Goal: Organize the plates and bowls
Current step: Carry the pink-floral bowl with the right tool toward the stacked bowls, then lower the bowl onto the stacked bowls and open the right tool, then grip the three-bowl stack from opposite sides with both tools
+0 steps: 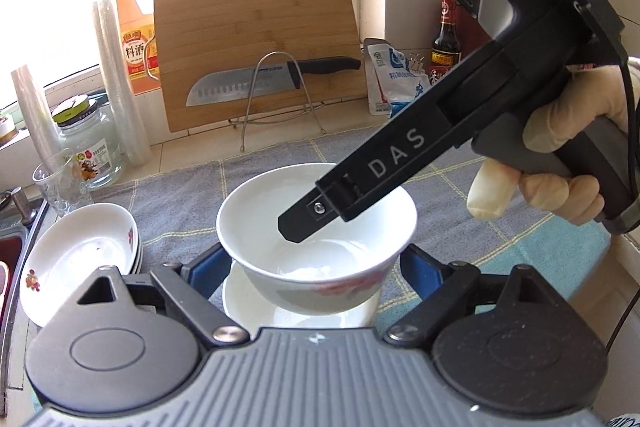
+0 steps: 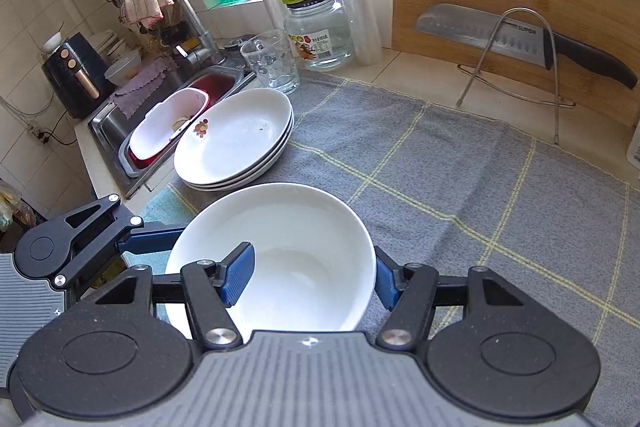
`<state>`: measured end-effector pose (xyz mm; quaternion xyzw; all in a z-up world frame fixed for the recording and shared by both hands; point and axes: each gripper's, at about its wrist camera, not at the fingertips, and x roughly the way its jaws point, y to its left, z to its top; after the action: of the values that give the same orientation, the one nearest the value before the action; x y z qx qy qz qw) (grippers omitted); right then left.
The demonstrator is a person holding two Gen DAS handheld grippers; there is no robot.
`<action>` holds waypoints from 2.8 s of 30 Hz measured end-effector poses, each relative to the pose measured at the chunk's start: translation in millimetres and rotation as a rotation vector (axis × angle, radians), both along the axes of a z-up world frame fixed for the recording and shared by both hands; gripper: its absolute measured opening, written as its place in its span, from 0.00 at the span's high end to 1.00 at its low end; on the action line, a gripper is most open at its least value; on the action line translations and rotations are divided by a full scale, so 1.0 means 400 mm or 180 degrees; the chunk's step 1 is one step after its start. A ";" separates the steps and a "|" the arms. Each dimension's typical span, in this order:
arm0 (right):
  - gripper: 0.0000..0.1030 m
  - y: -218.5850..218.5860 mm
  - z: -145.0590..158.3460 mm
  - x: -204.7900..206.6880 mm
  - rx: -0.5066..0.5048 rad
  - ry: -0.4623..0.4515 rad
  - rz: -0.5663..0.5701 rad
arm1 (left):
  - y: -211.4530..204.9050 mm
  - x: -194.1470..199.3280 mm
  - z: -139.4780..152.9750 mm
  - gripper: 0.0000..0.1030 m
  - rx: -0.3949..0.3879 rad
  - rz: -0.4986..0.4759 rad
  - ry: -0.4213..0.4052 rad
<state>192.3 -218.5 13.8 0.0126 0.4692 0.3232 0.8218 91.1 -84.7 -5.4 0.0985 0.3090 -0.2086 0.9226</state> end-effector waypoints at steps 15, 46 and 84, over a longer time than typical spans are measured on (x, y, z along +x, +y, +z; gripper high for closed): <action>0.35 0.029 -0.053 0.007 -0.0075 0.0144 0.0050 | 0.021 0.017 -0.050 0.12 0.0019 0.0047 0.0235; 0.04 0.046 -0.041 -0.009 -0.0206 -0.0135 0.0264 | 0.045 0.018 -0.073 0.08 0.0000 -0.0023 0.0406; 0.00 -0.099 -0.134 -0.146 -0.0563 -0.0929 0.1193 | 0.069 0.026 -0.134 0.03 0.0208 -0.0322 0.0574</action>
<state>133.7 -257.9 -39.8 -0.1933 0.3661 0.4261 0.8044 101.5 -57.1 -59.1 0.1249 0.3920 -0.2528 0.8757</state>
